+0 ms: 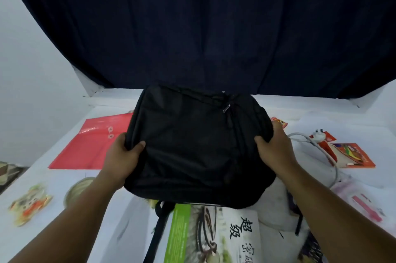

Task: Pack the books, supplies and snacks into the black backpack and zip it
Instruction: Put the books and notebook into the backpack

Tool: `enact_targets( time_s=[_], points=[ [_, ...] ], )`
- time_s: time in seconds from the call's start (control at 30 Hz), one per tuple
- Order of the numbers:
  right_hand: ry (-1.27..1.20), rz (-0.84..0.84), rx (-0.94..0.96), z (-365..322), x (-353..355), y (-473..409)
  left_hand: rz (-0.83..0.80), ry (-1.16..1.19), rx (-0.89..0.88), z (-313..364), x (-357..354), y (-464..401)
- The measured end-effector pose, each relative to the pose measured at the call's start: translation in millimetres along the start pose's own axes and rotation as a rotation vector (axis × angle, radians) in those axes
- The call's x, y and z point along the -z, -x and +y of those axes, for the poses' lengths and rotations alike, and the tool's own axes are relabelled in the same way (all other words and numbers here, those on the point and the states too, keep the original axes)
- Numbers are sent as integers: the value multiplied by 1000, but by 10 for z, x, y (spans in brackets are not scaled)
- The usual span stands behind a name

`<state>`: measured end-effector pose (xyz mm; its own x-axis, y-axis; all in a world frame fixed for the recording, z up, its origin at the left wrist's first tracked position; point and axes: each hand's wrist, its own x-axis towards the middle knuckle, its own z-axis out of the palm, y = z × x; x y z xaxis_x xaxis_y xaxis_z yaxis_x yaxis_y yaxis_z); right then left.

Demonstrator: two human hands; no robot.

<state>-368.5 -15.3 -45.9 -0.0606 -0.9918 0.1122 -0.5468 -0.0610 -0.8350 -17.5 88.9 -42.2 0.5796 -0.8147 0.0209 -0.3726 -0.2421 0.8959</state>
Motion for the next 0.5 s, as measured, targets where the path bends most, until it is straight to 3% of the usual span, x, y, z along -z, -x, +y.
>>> enact_targets(
  time_s=[0.23,0.5],
  points=[
    [-75,60,187,-753,-213,278,152,61,-40,128,940,83],
    [-166,23,182,-1606,-767,743,155,81,-21,-102,2238,-143]
  ],
)
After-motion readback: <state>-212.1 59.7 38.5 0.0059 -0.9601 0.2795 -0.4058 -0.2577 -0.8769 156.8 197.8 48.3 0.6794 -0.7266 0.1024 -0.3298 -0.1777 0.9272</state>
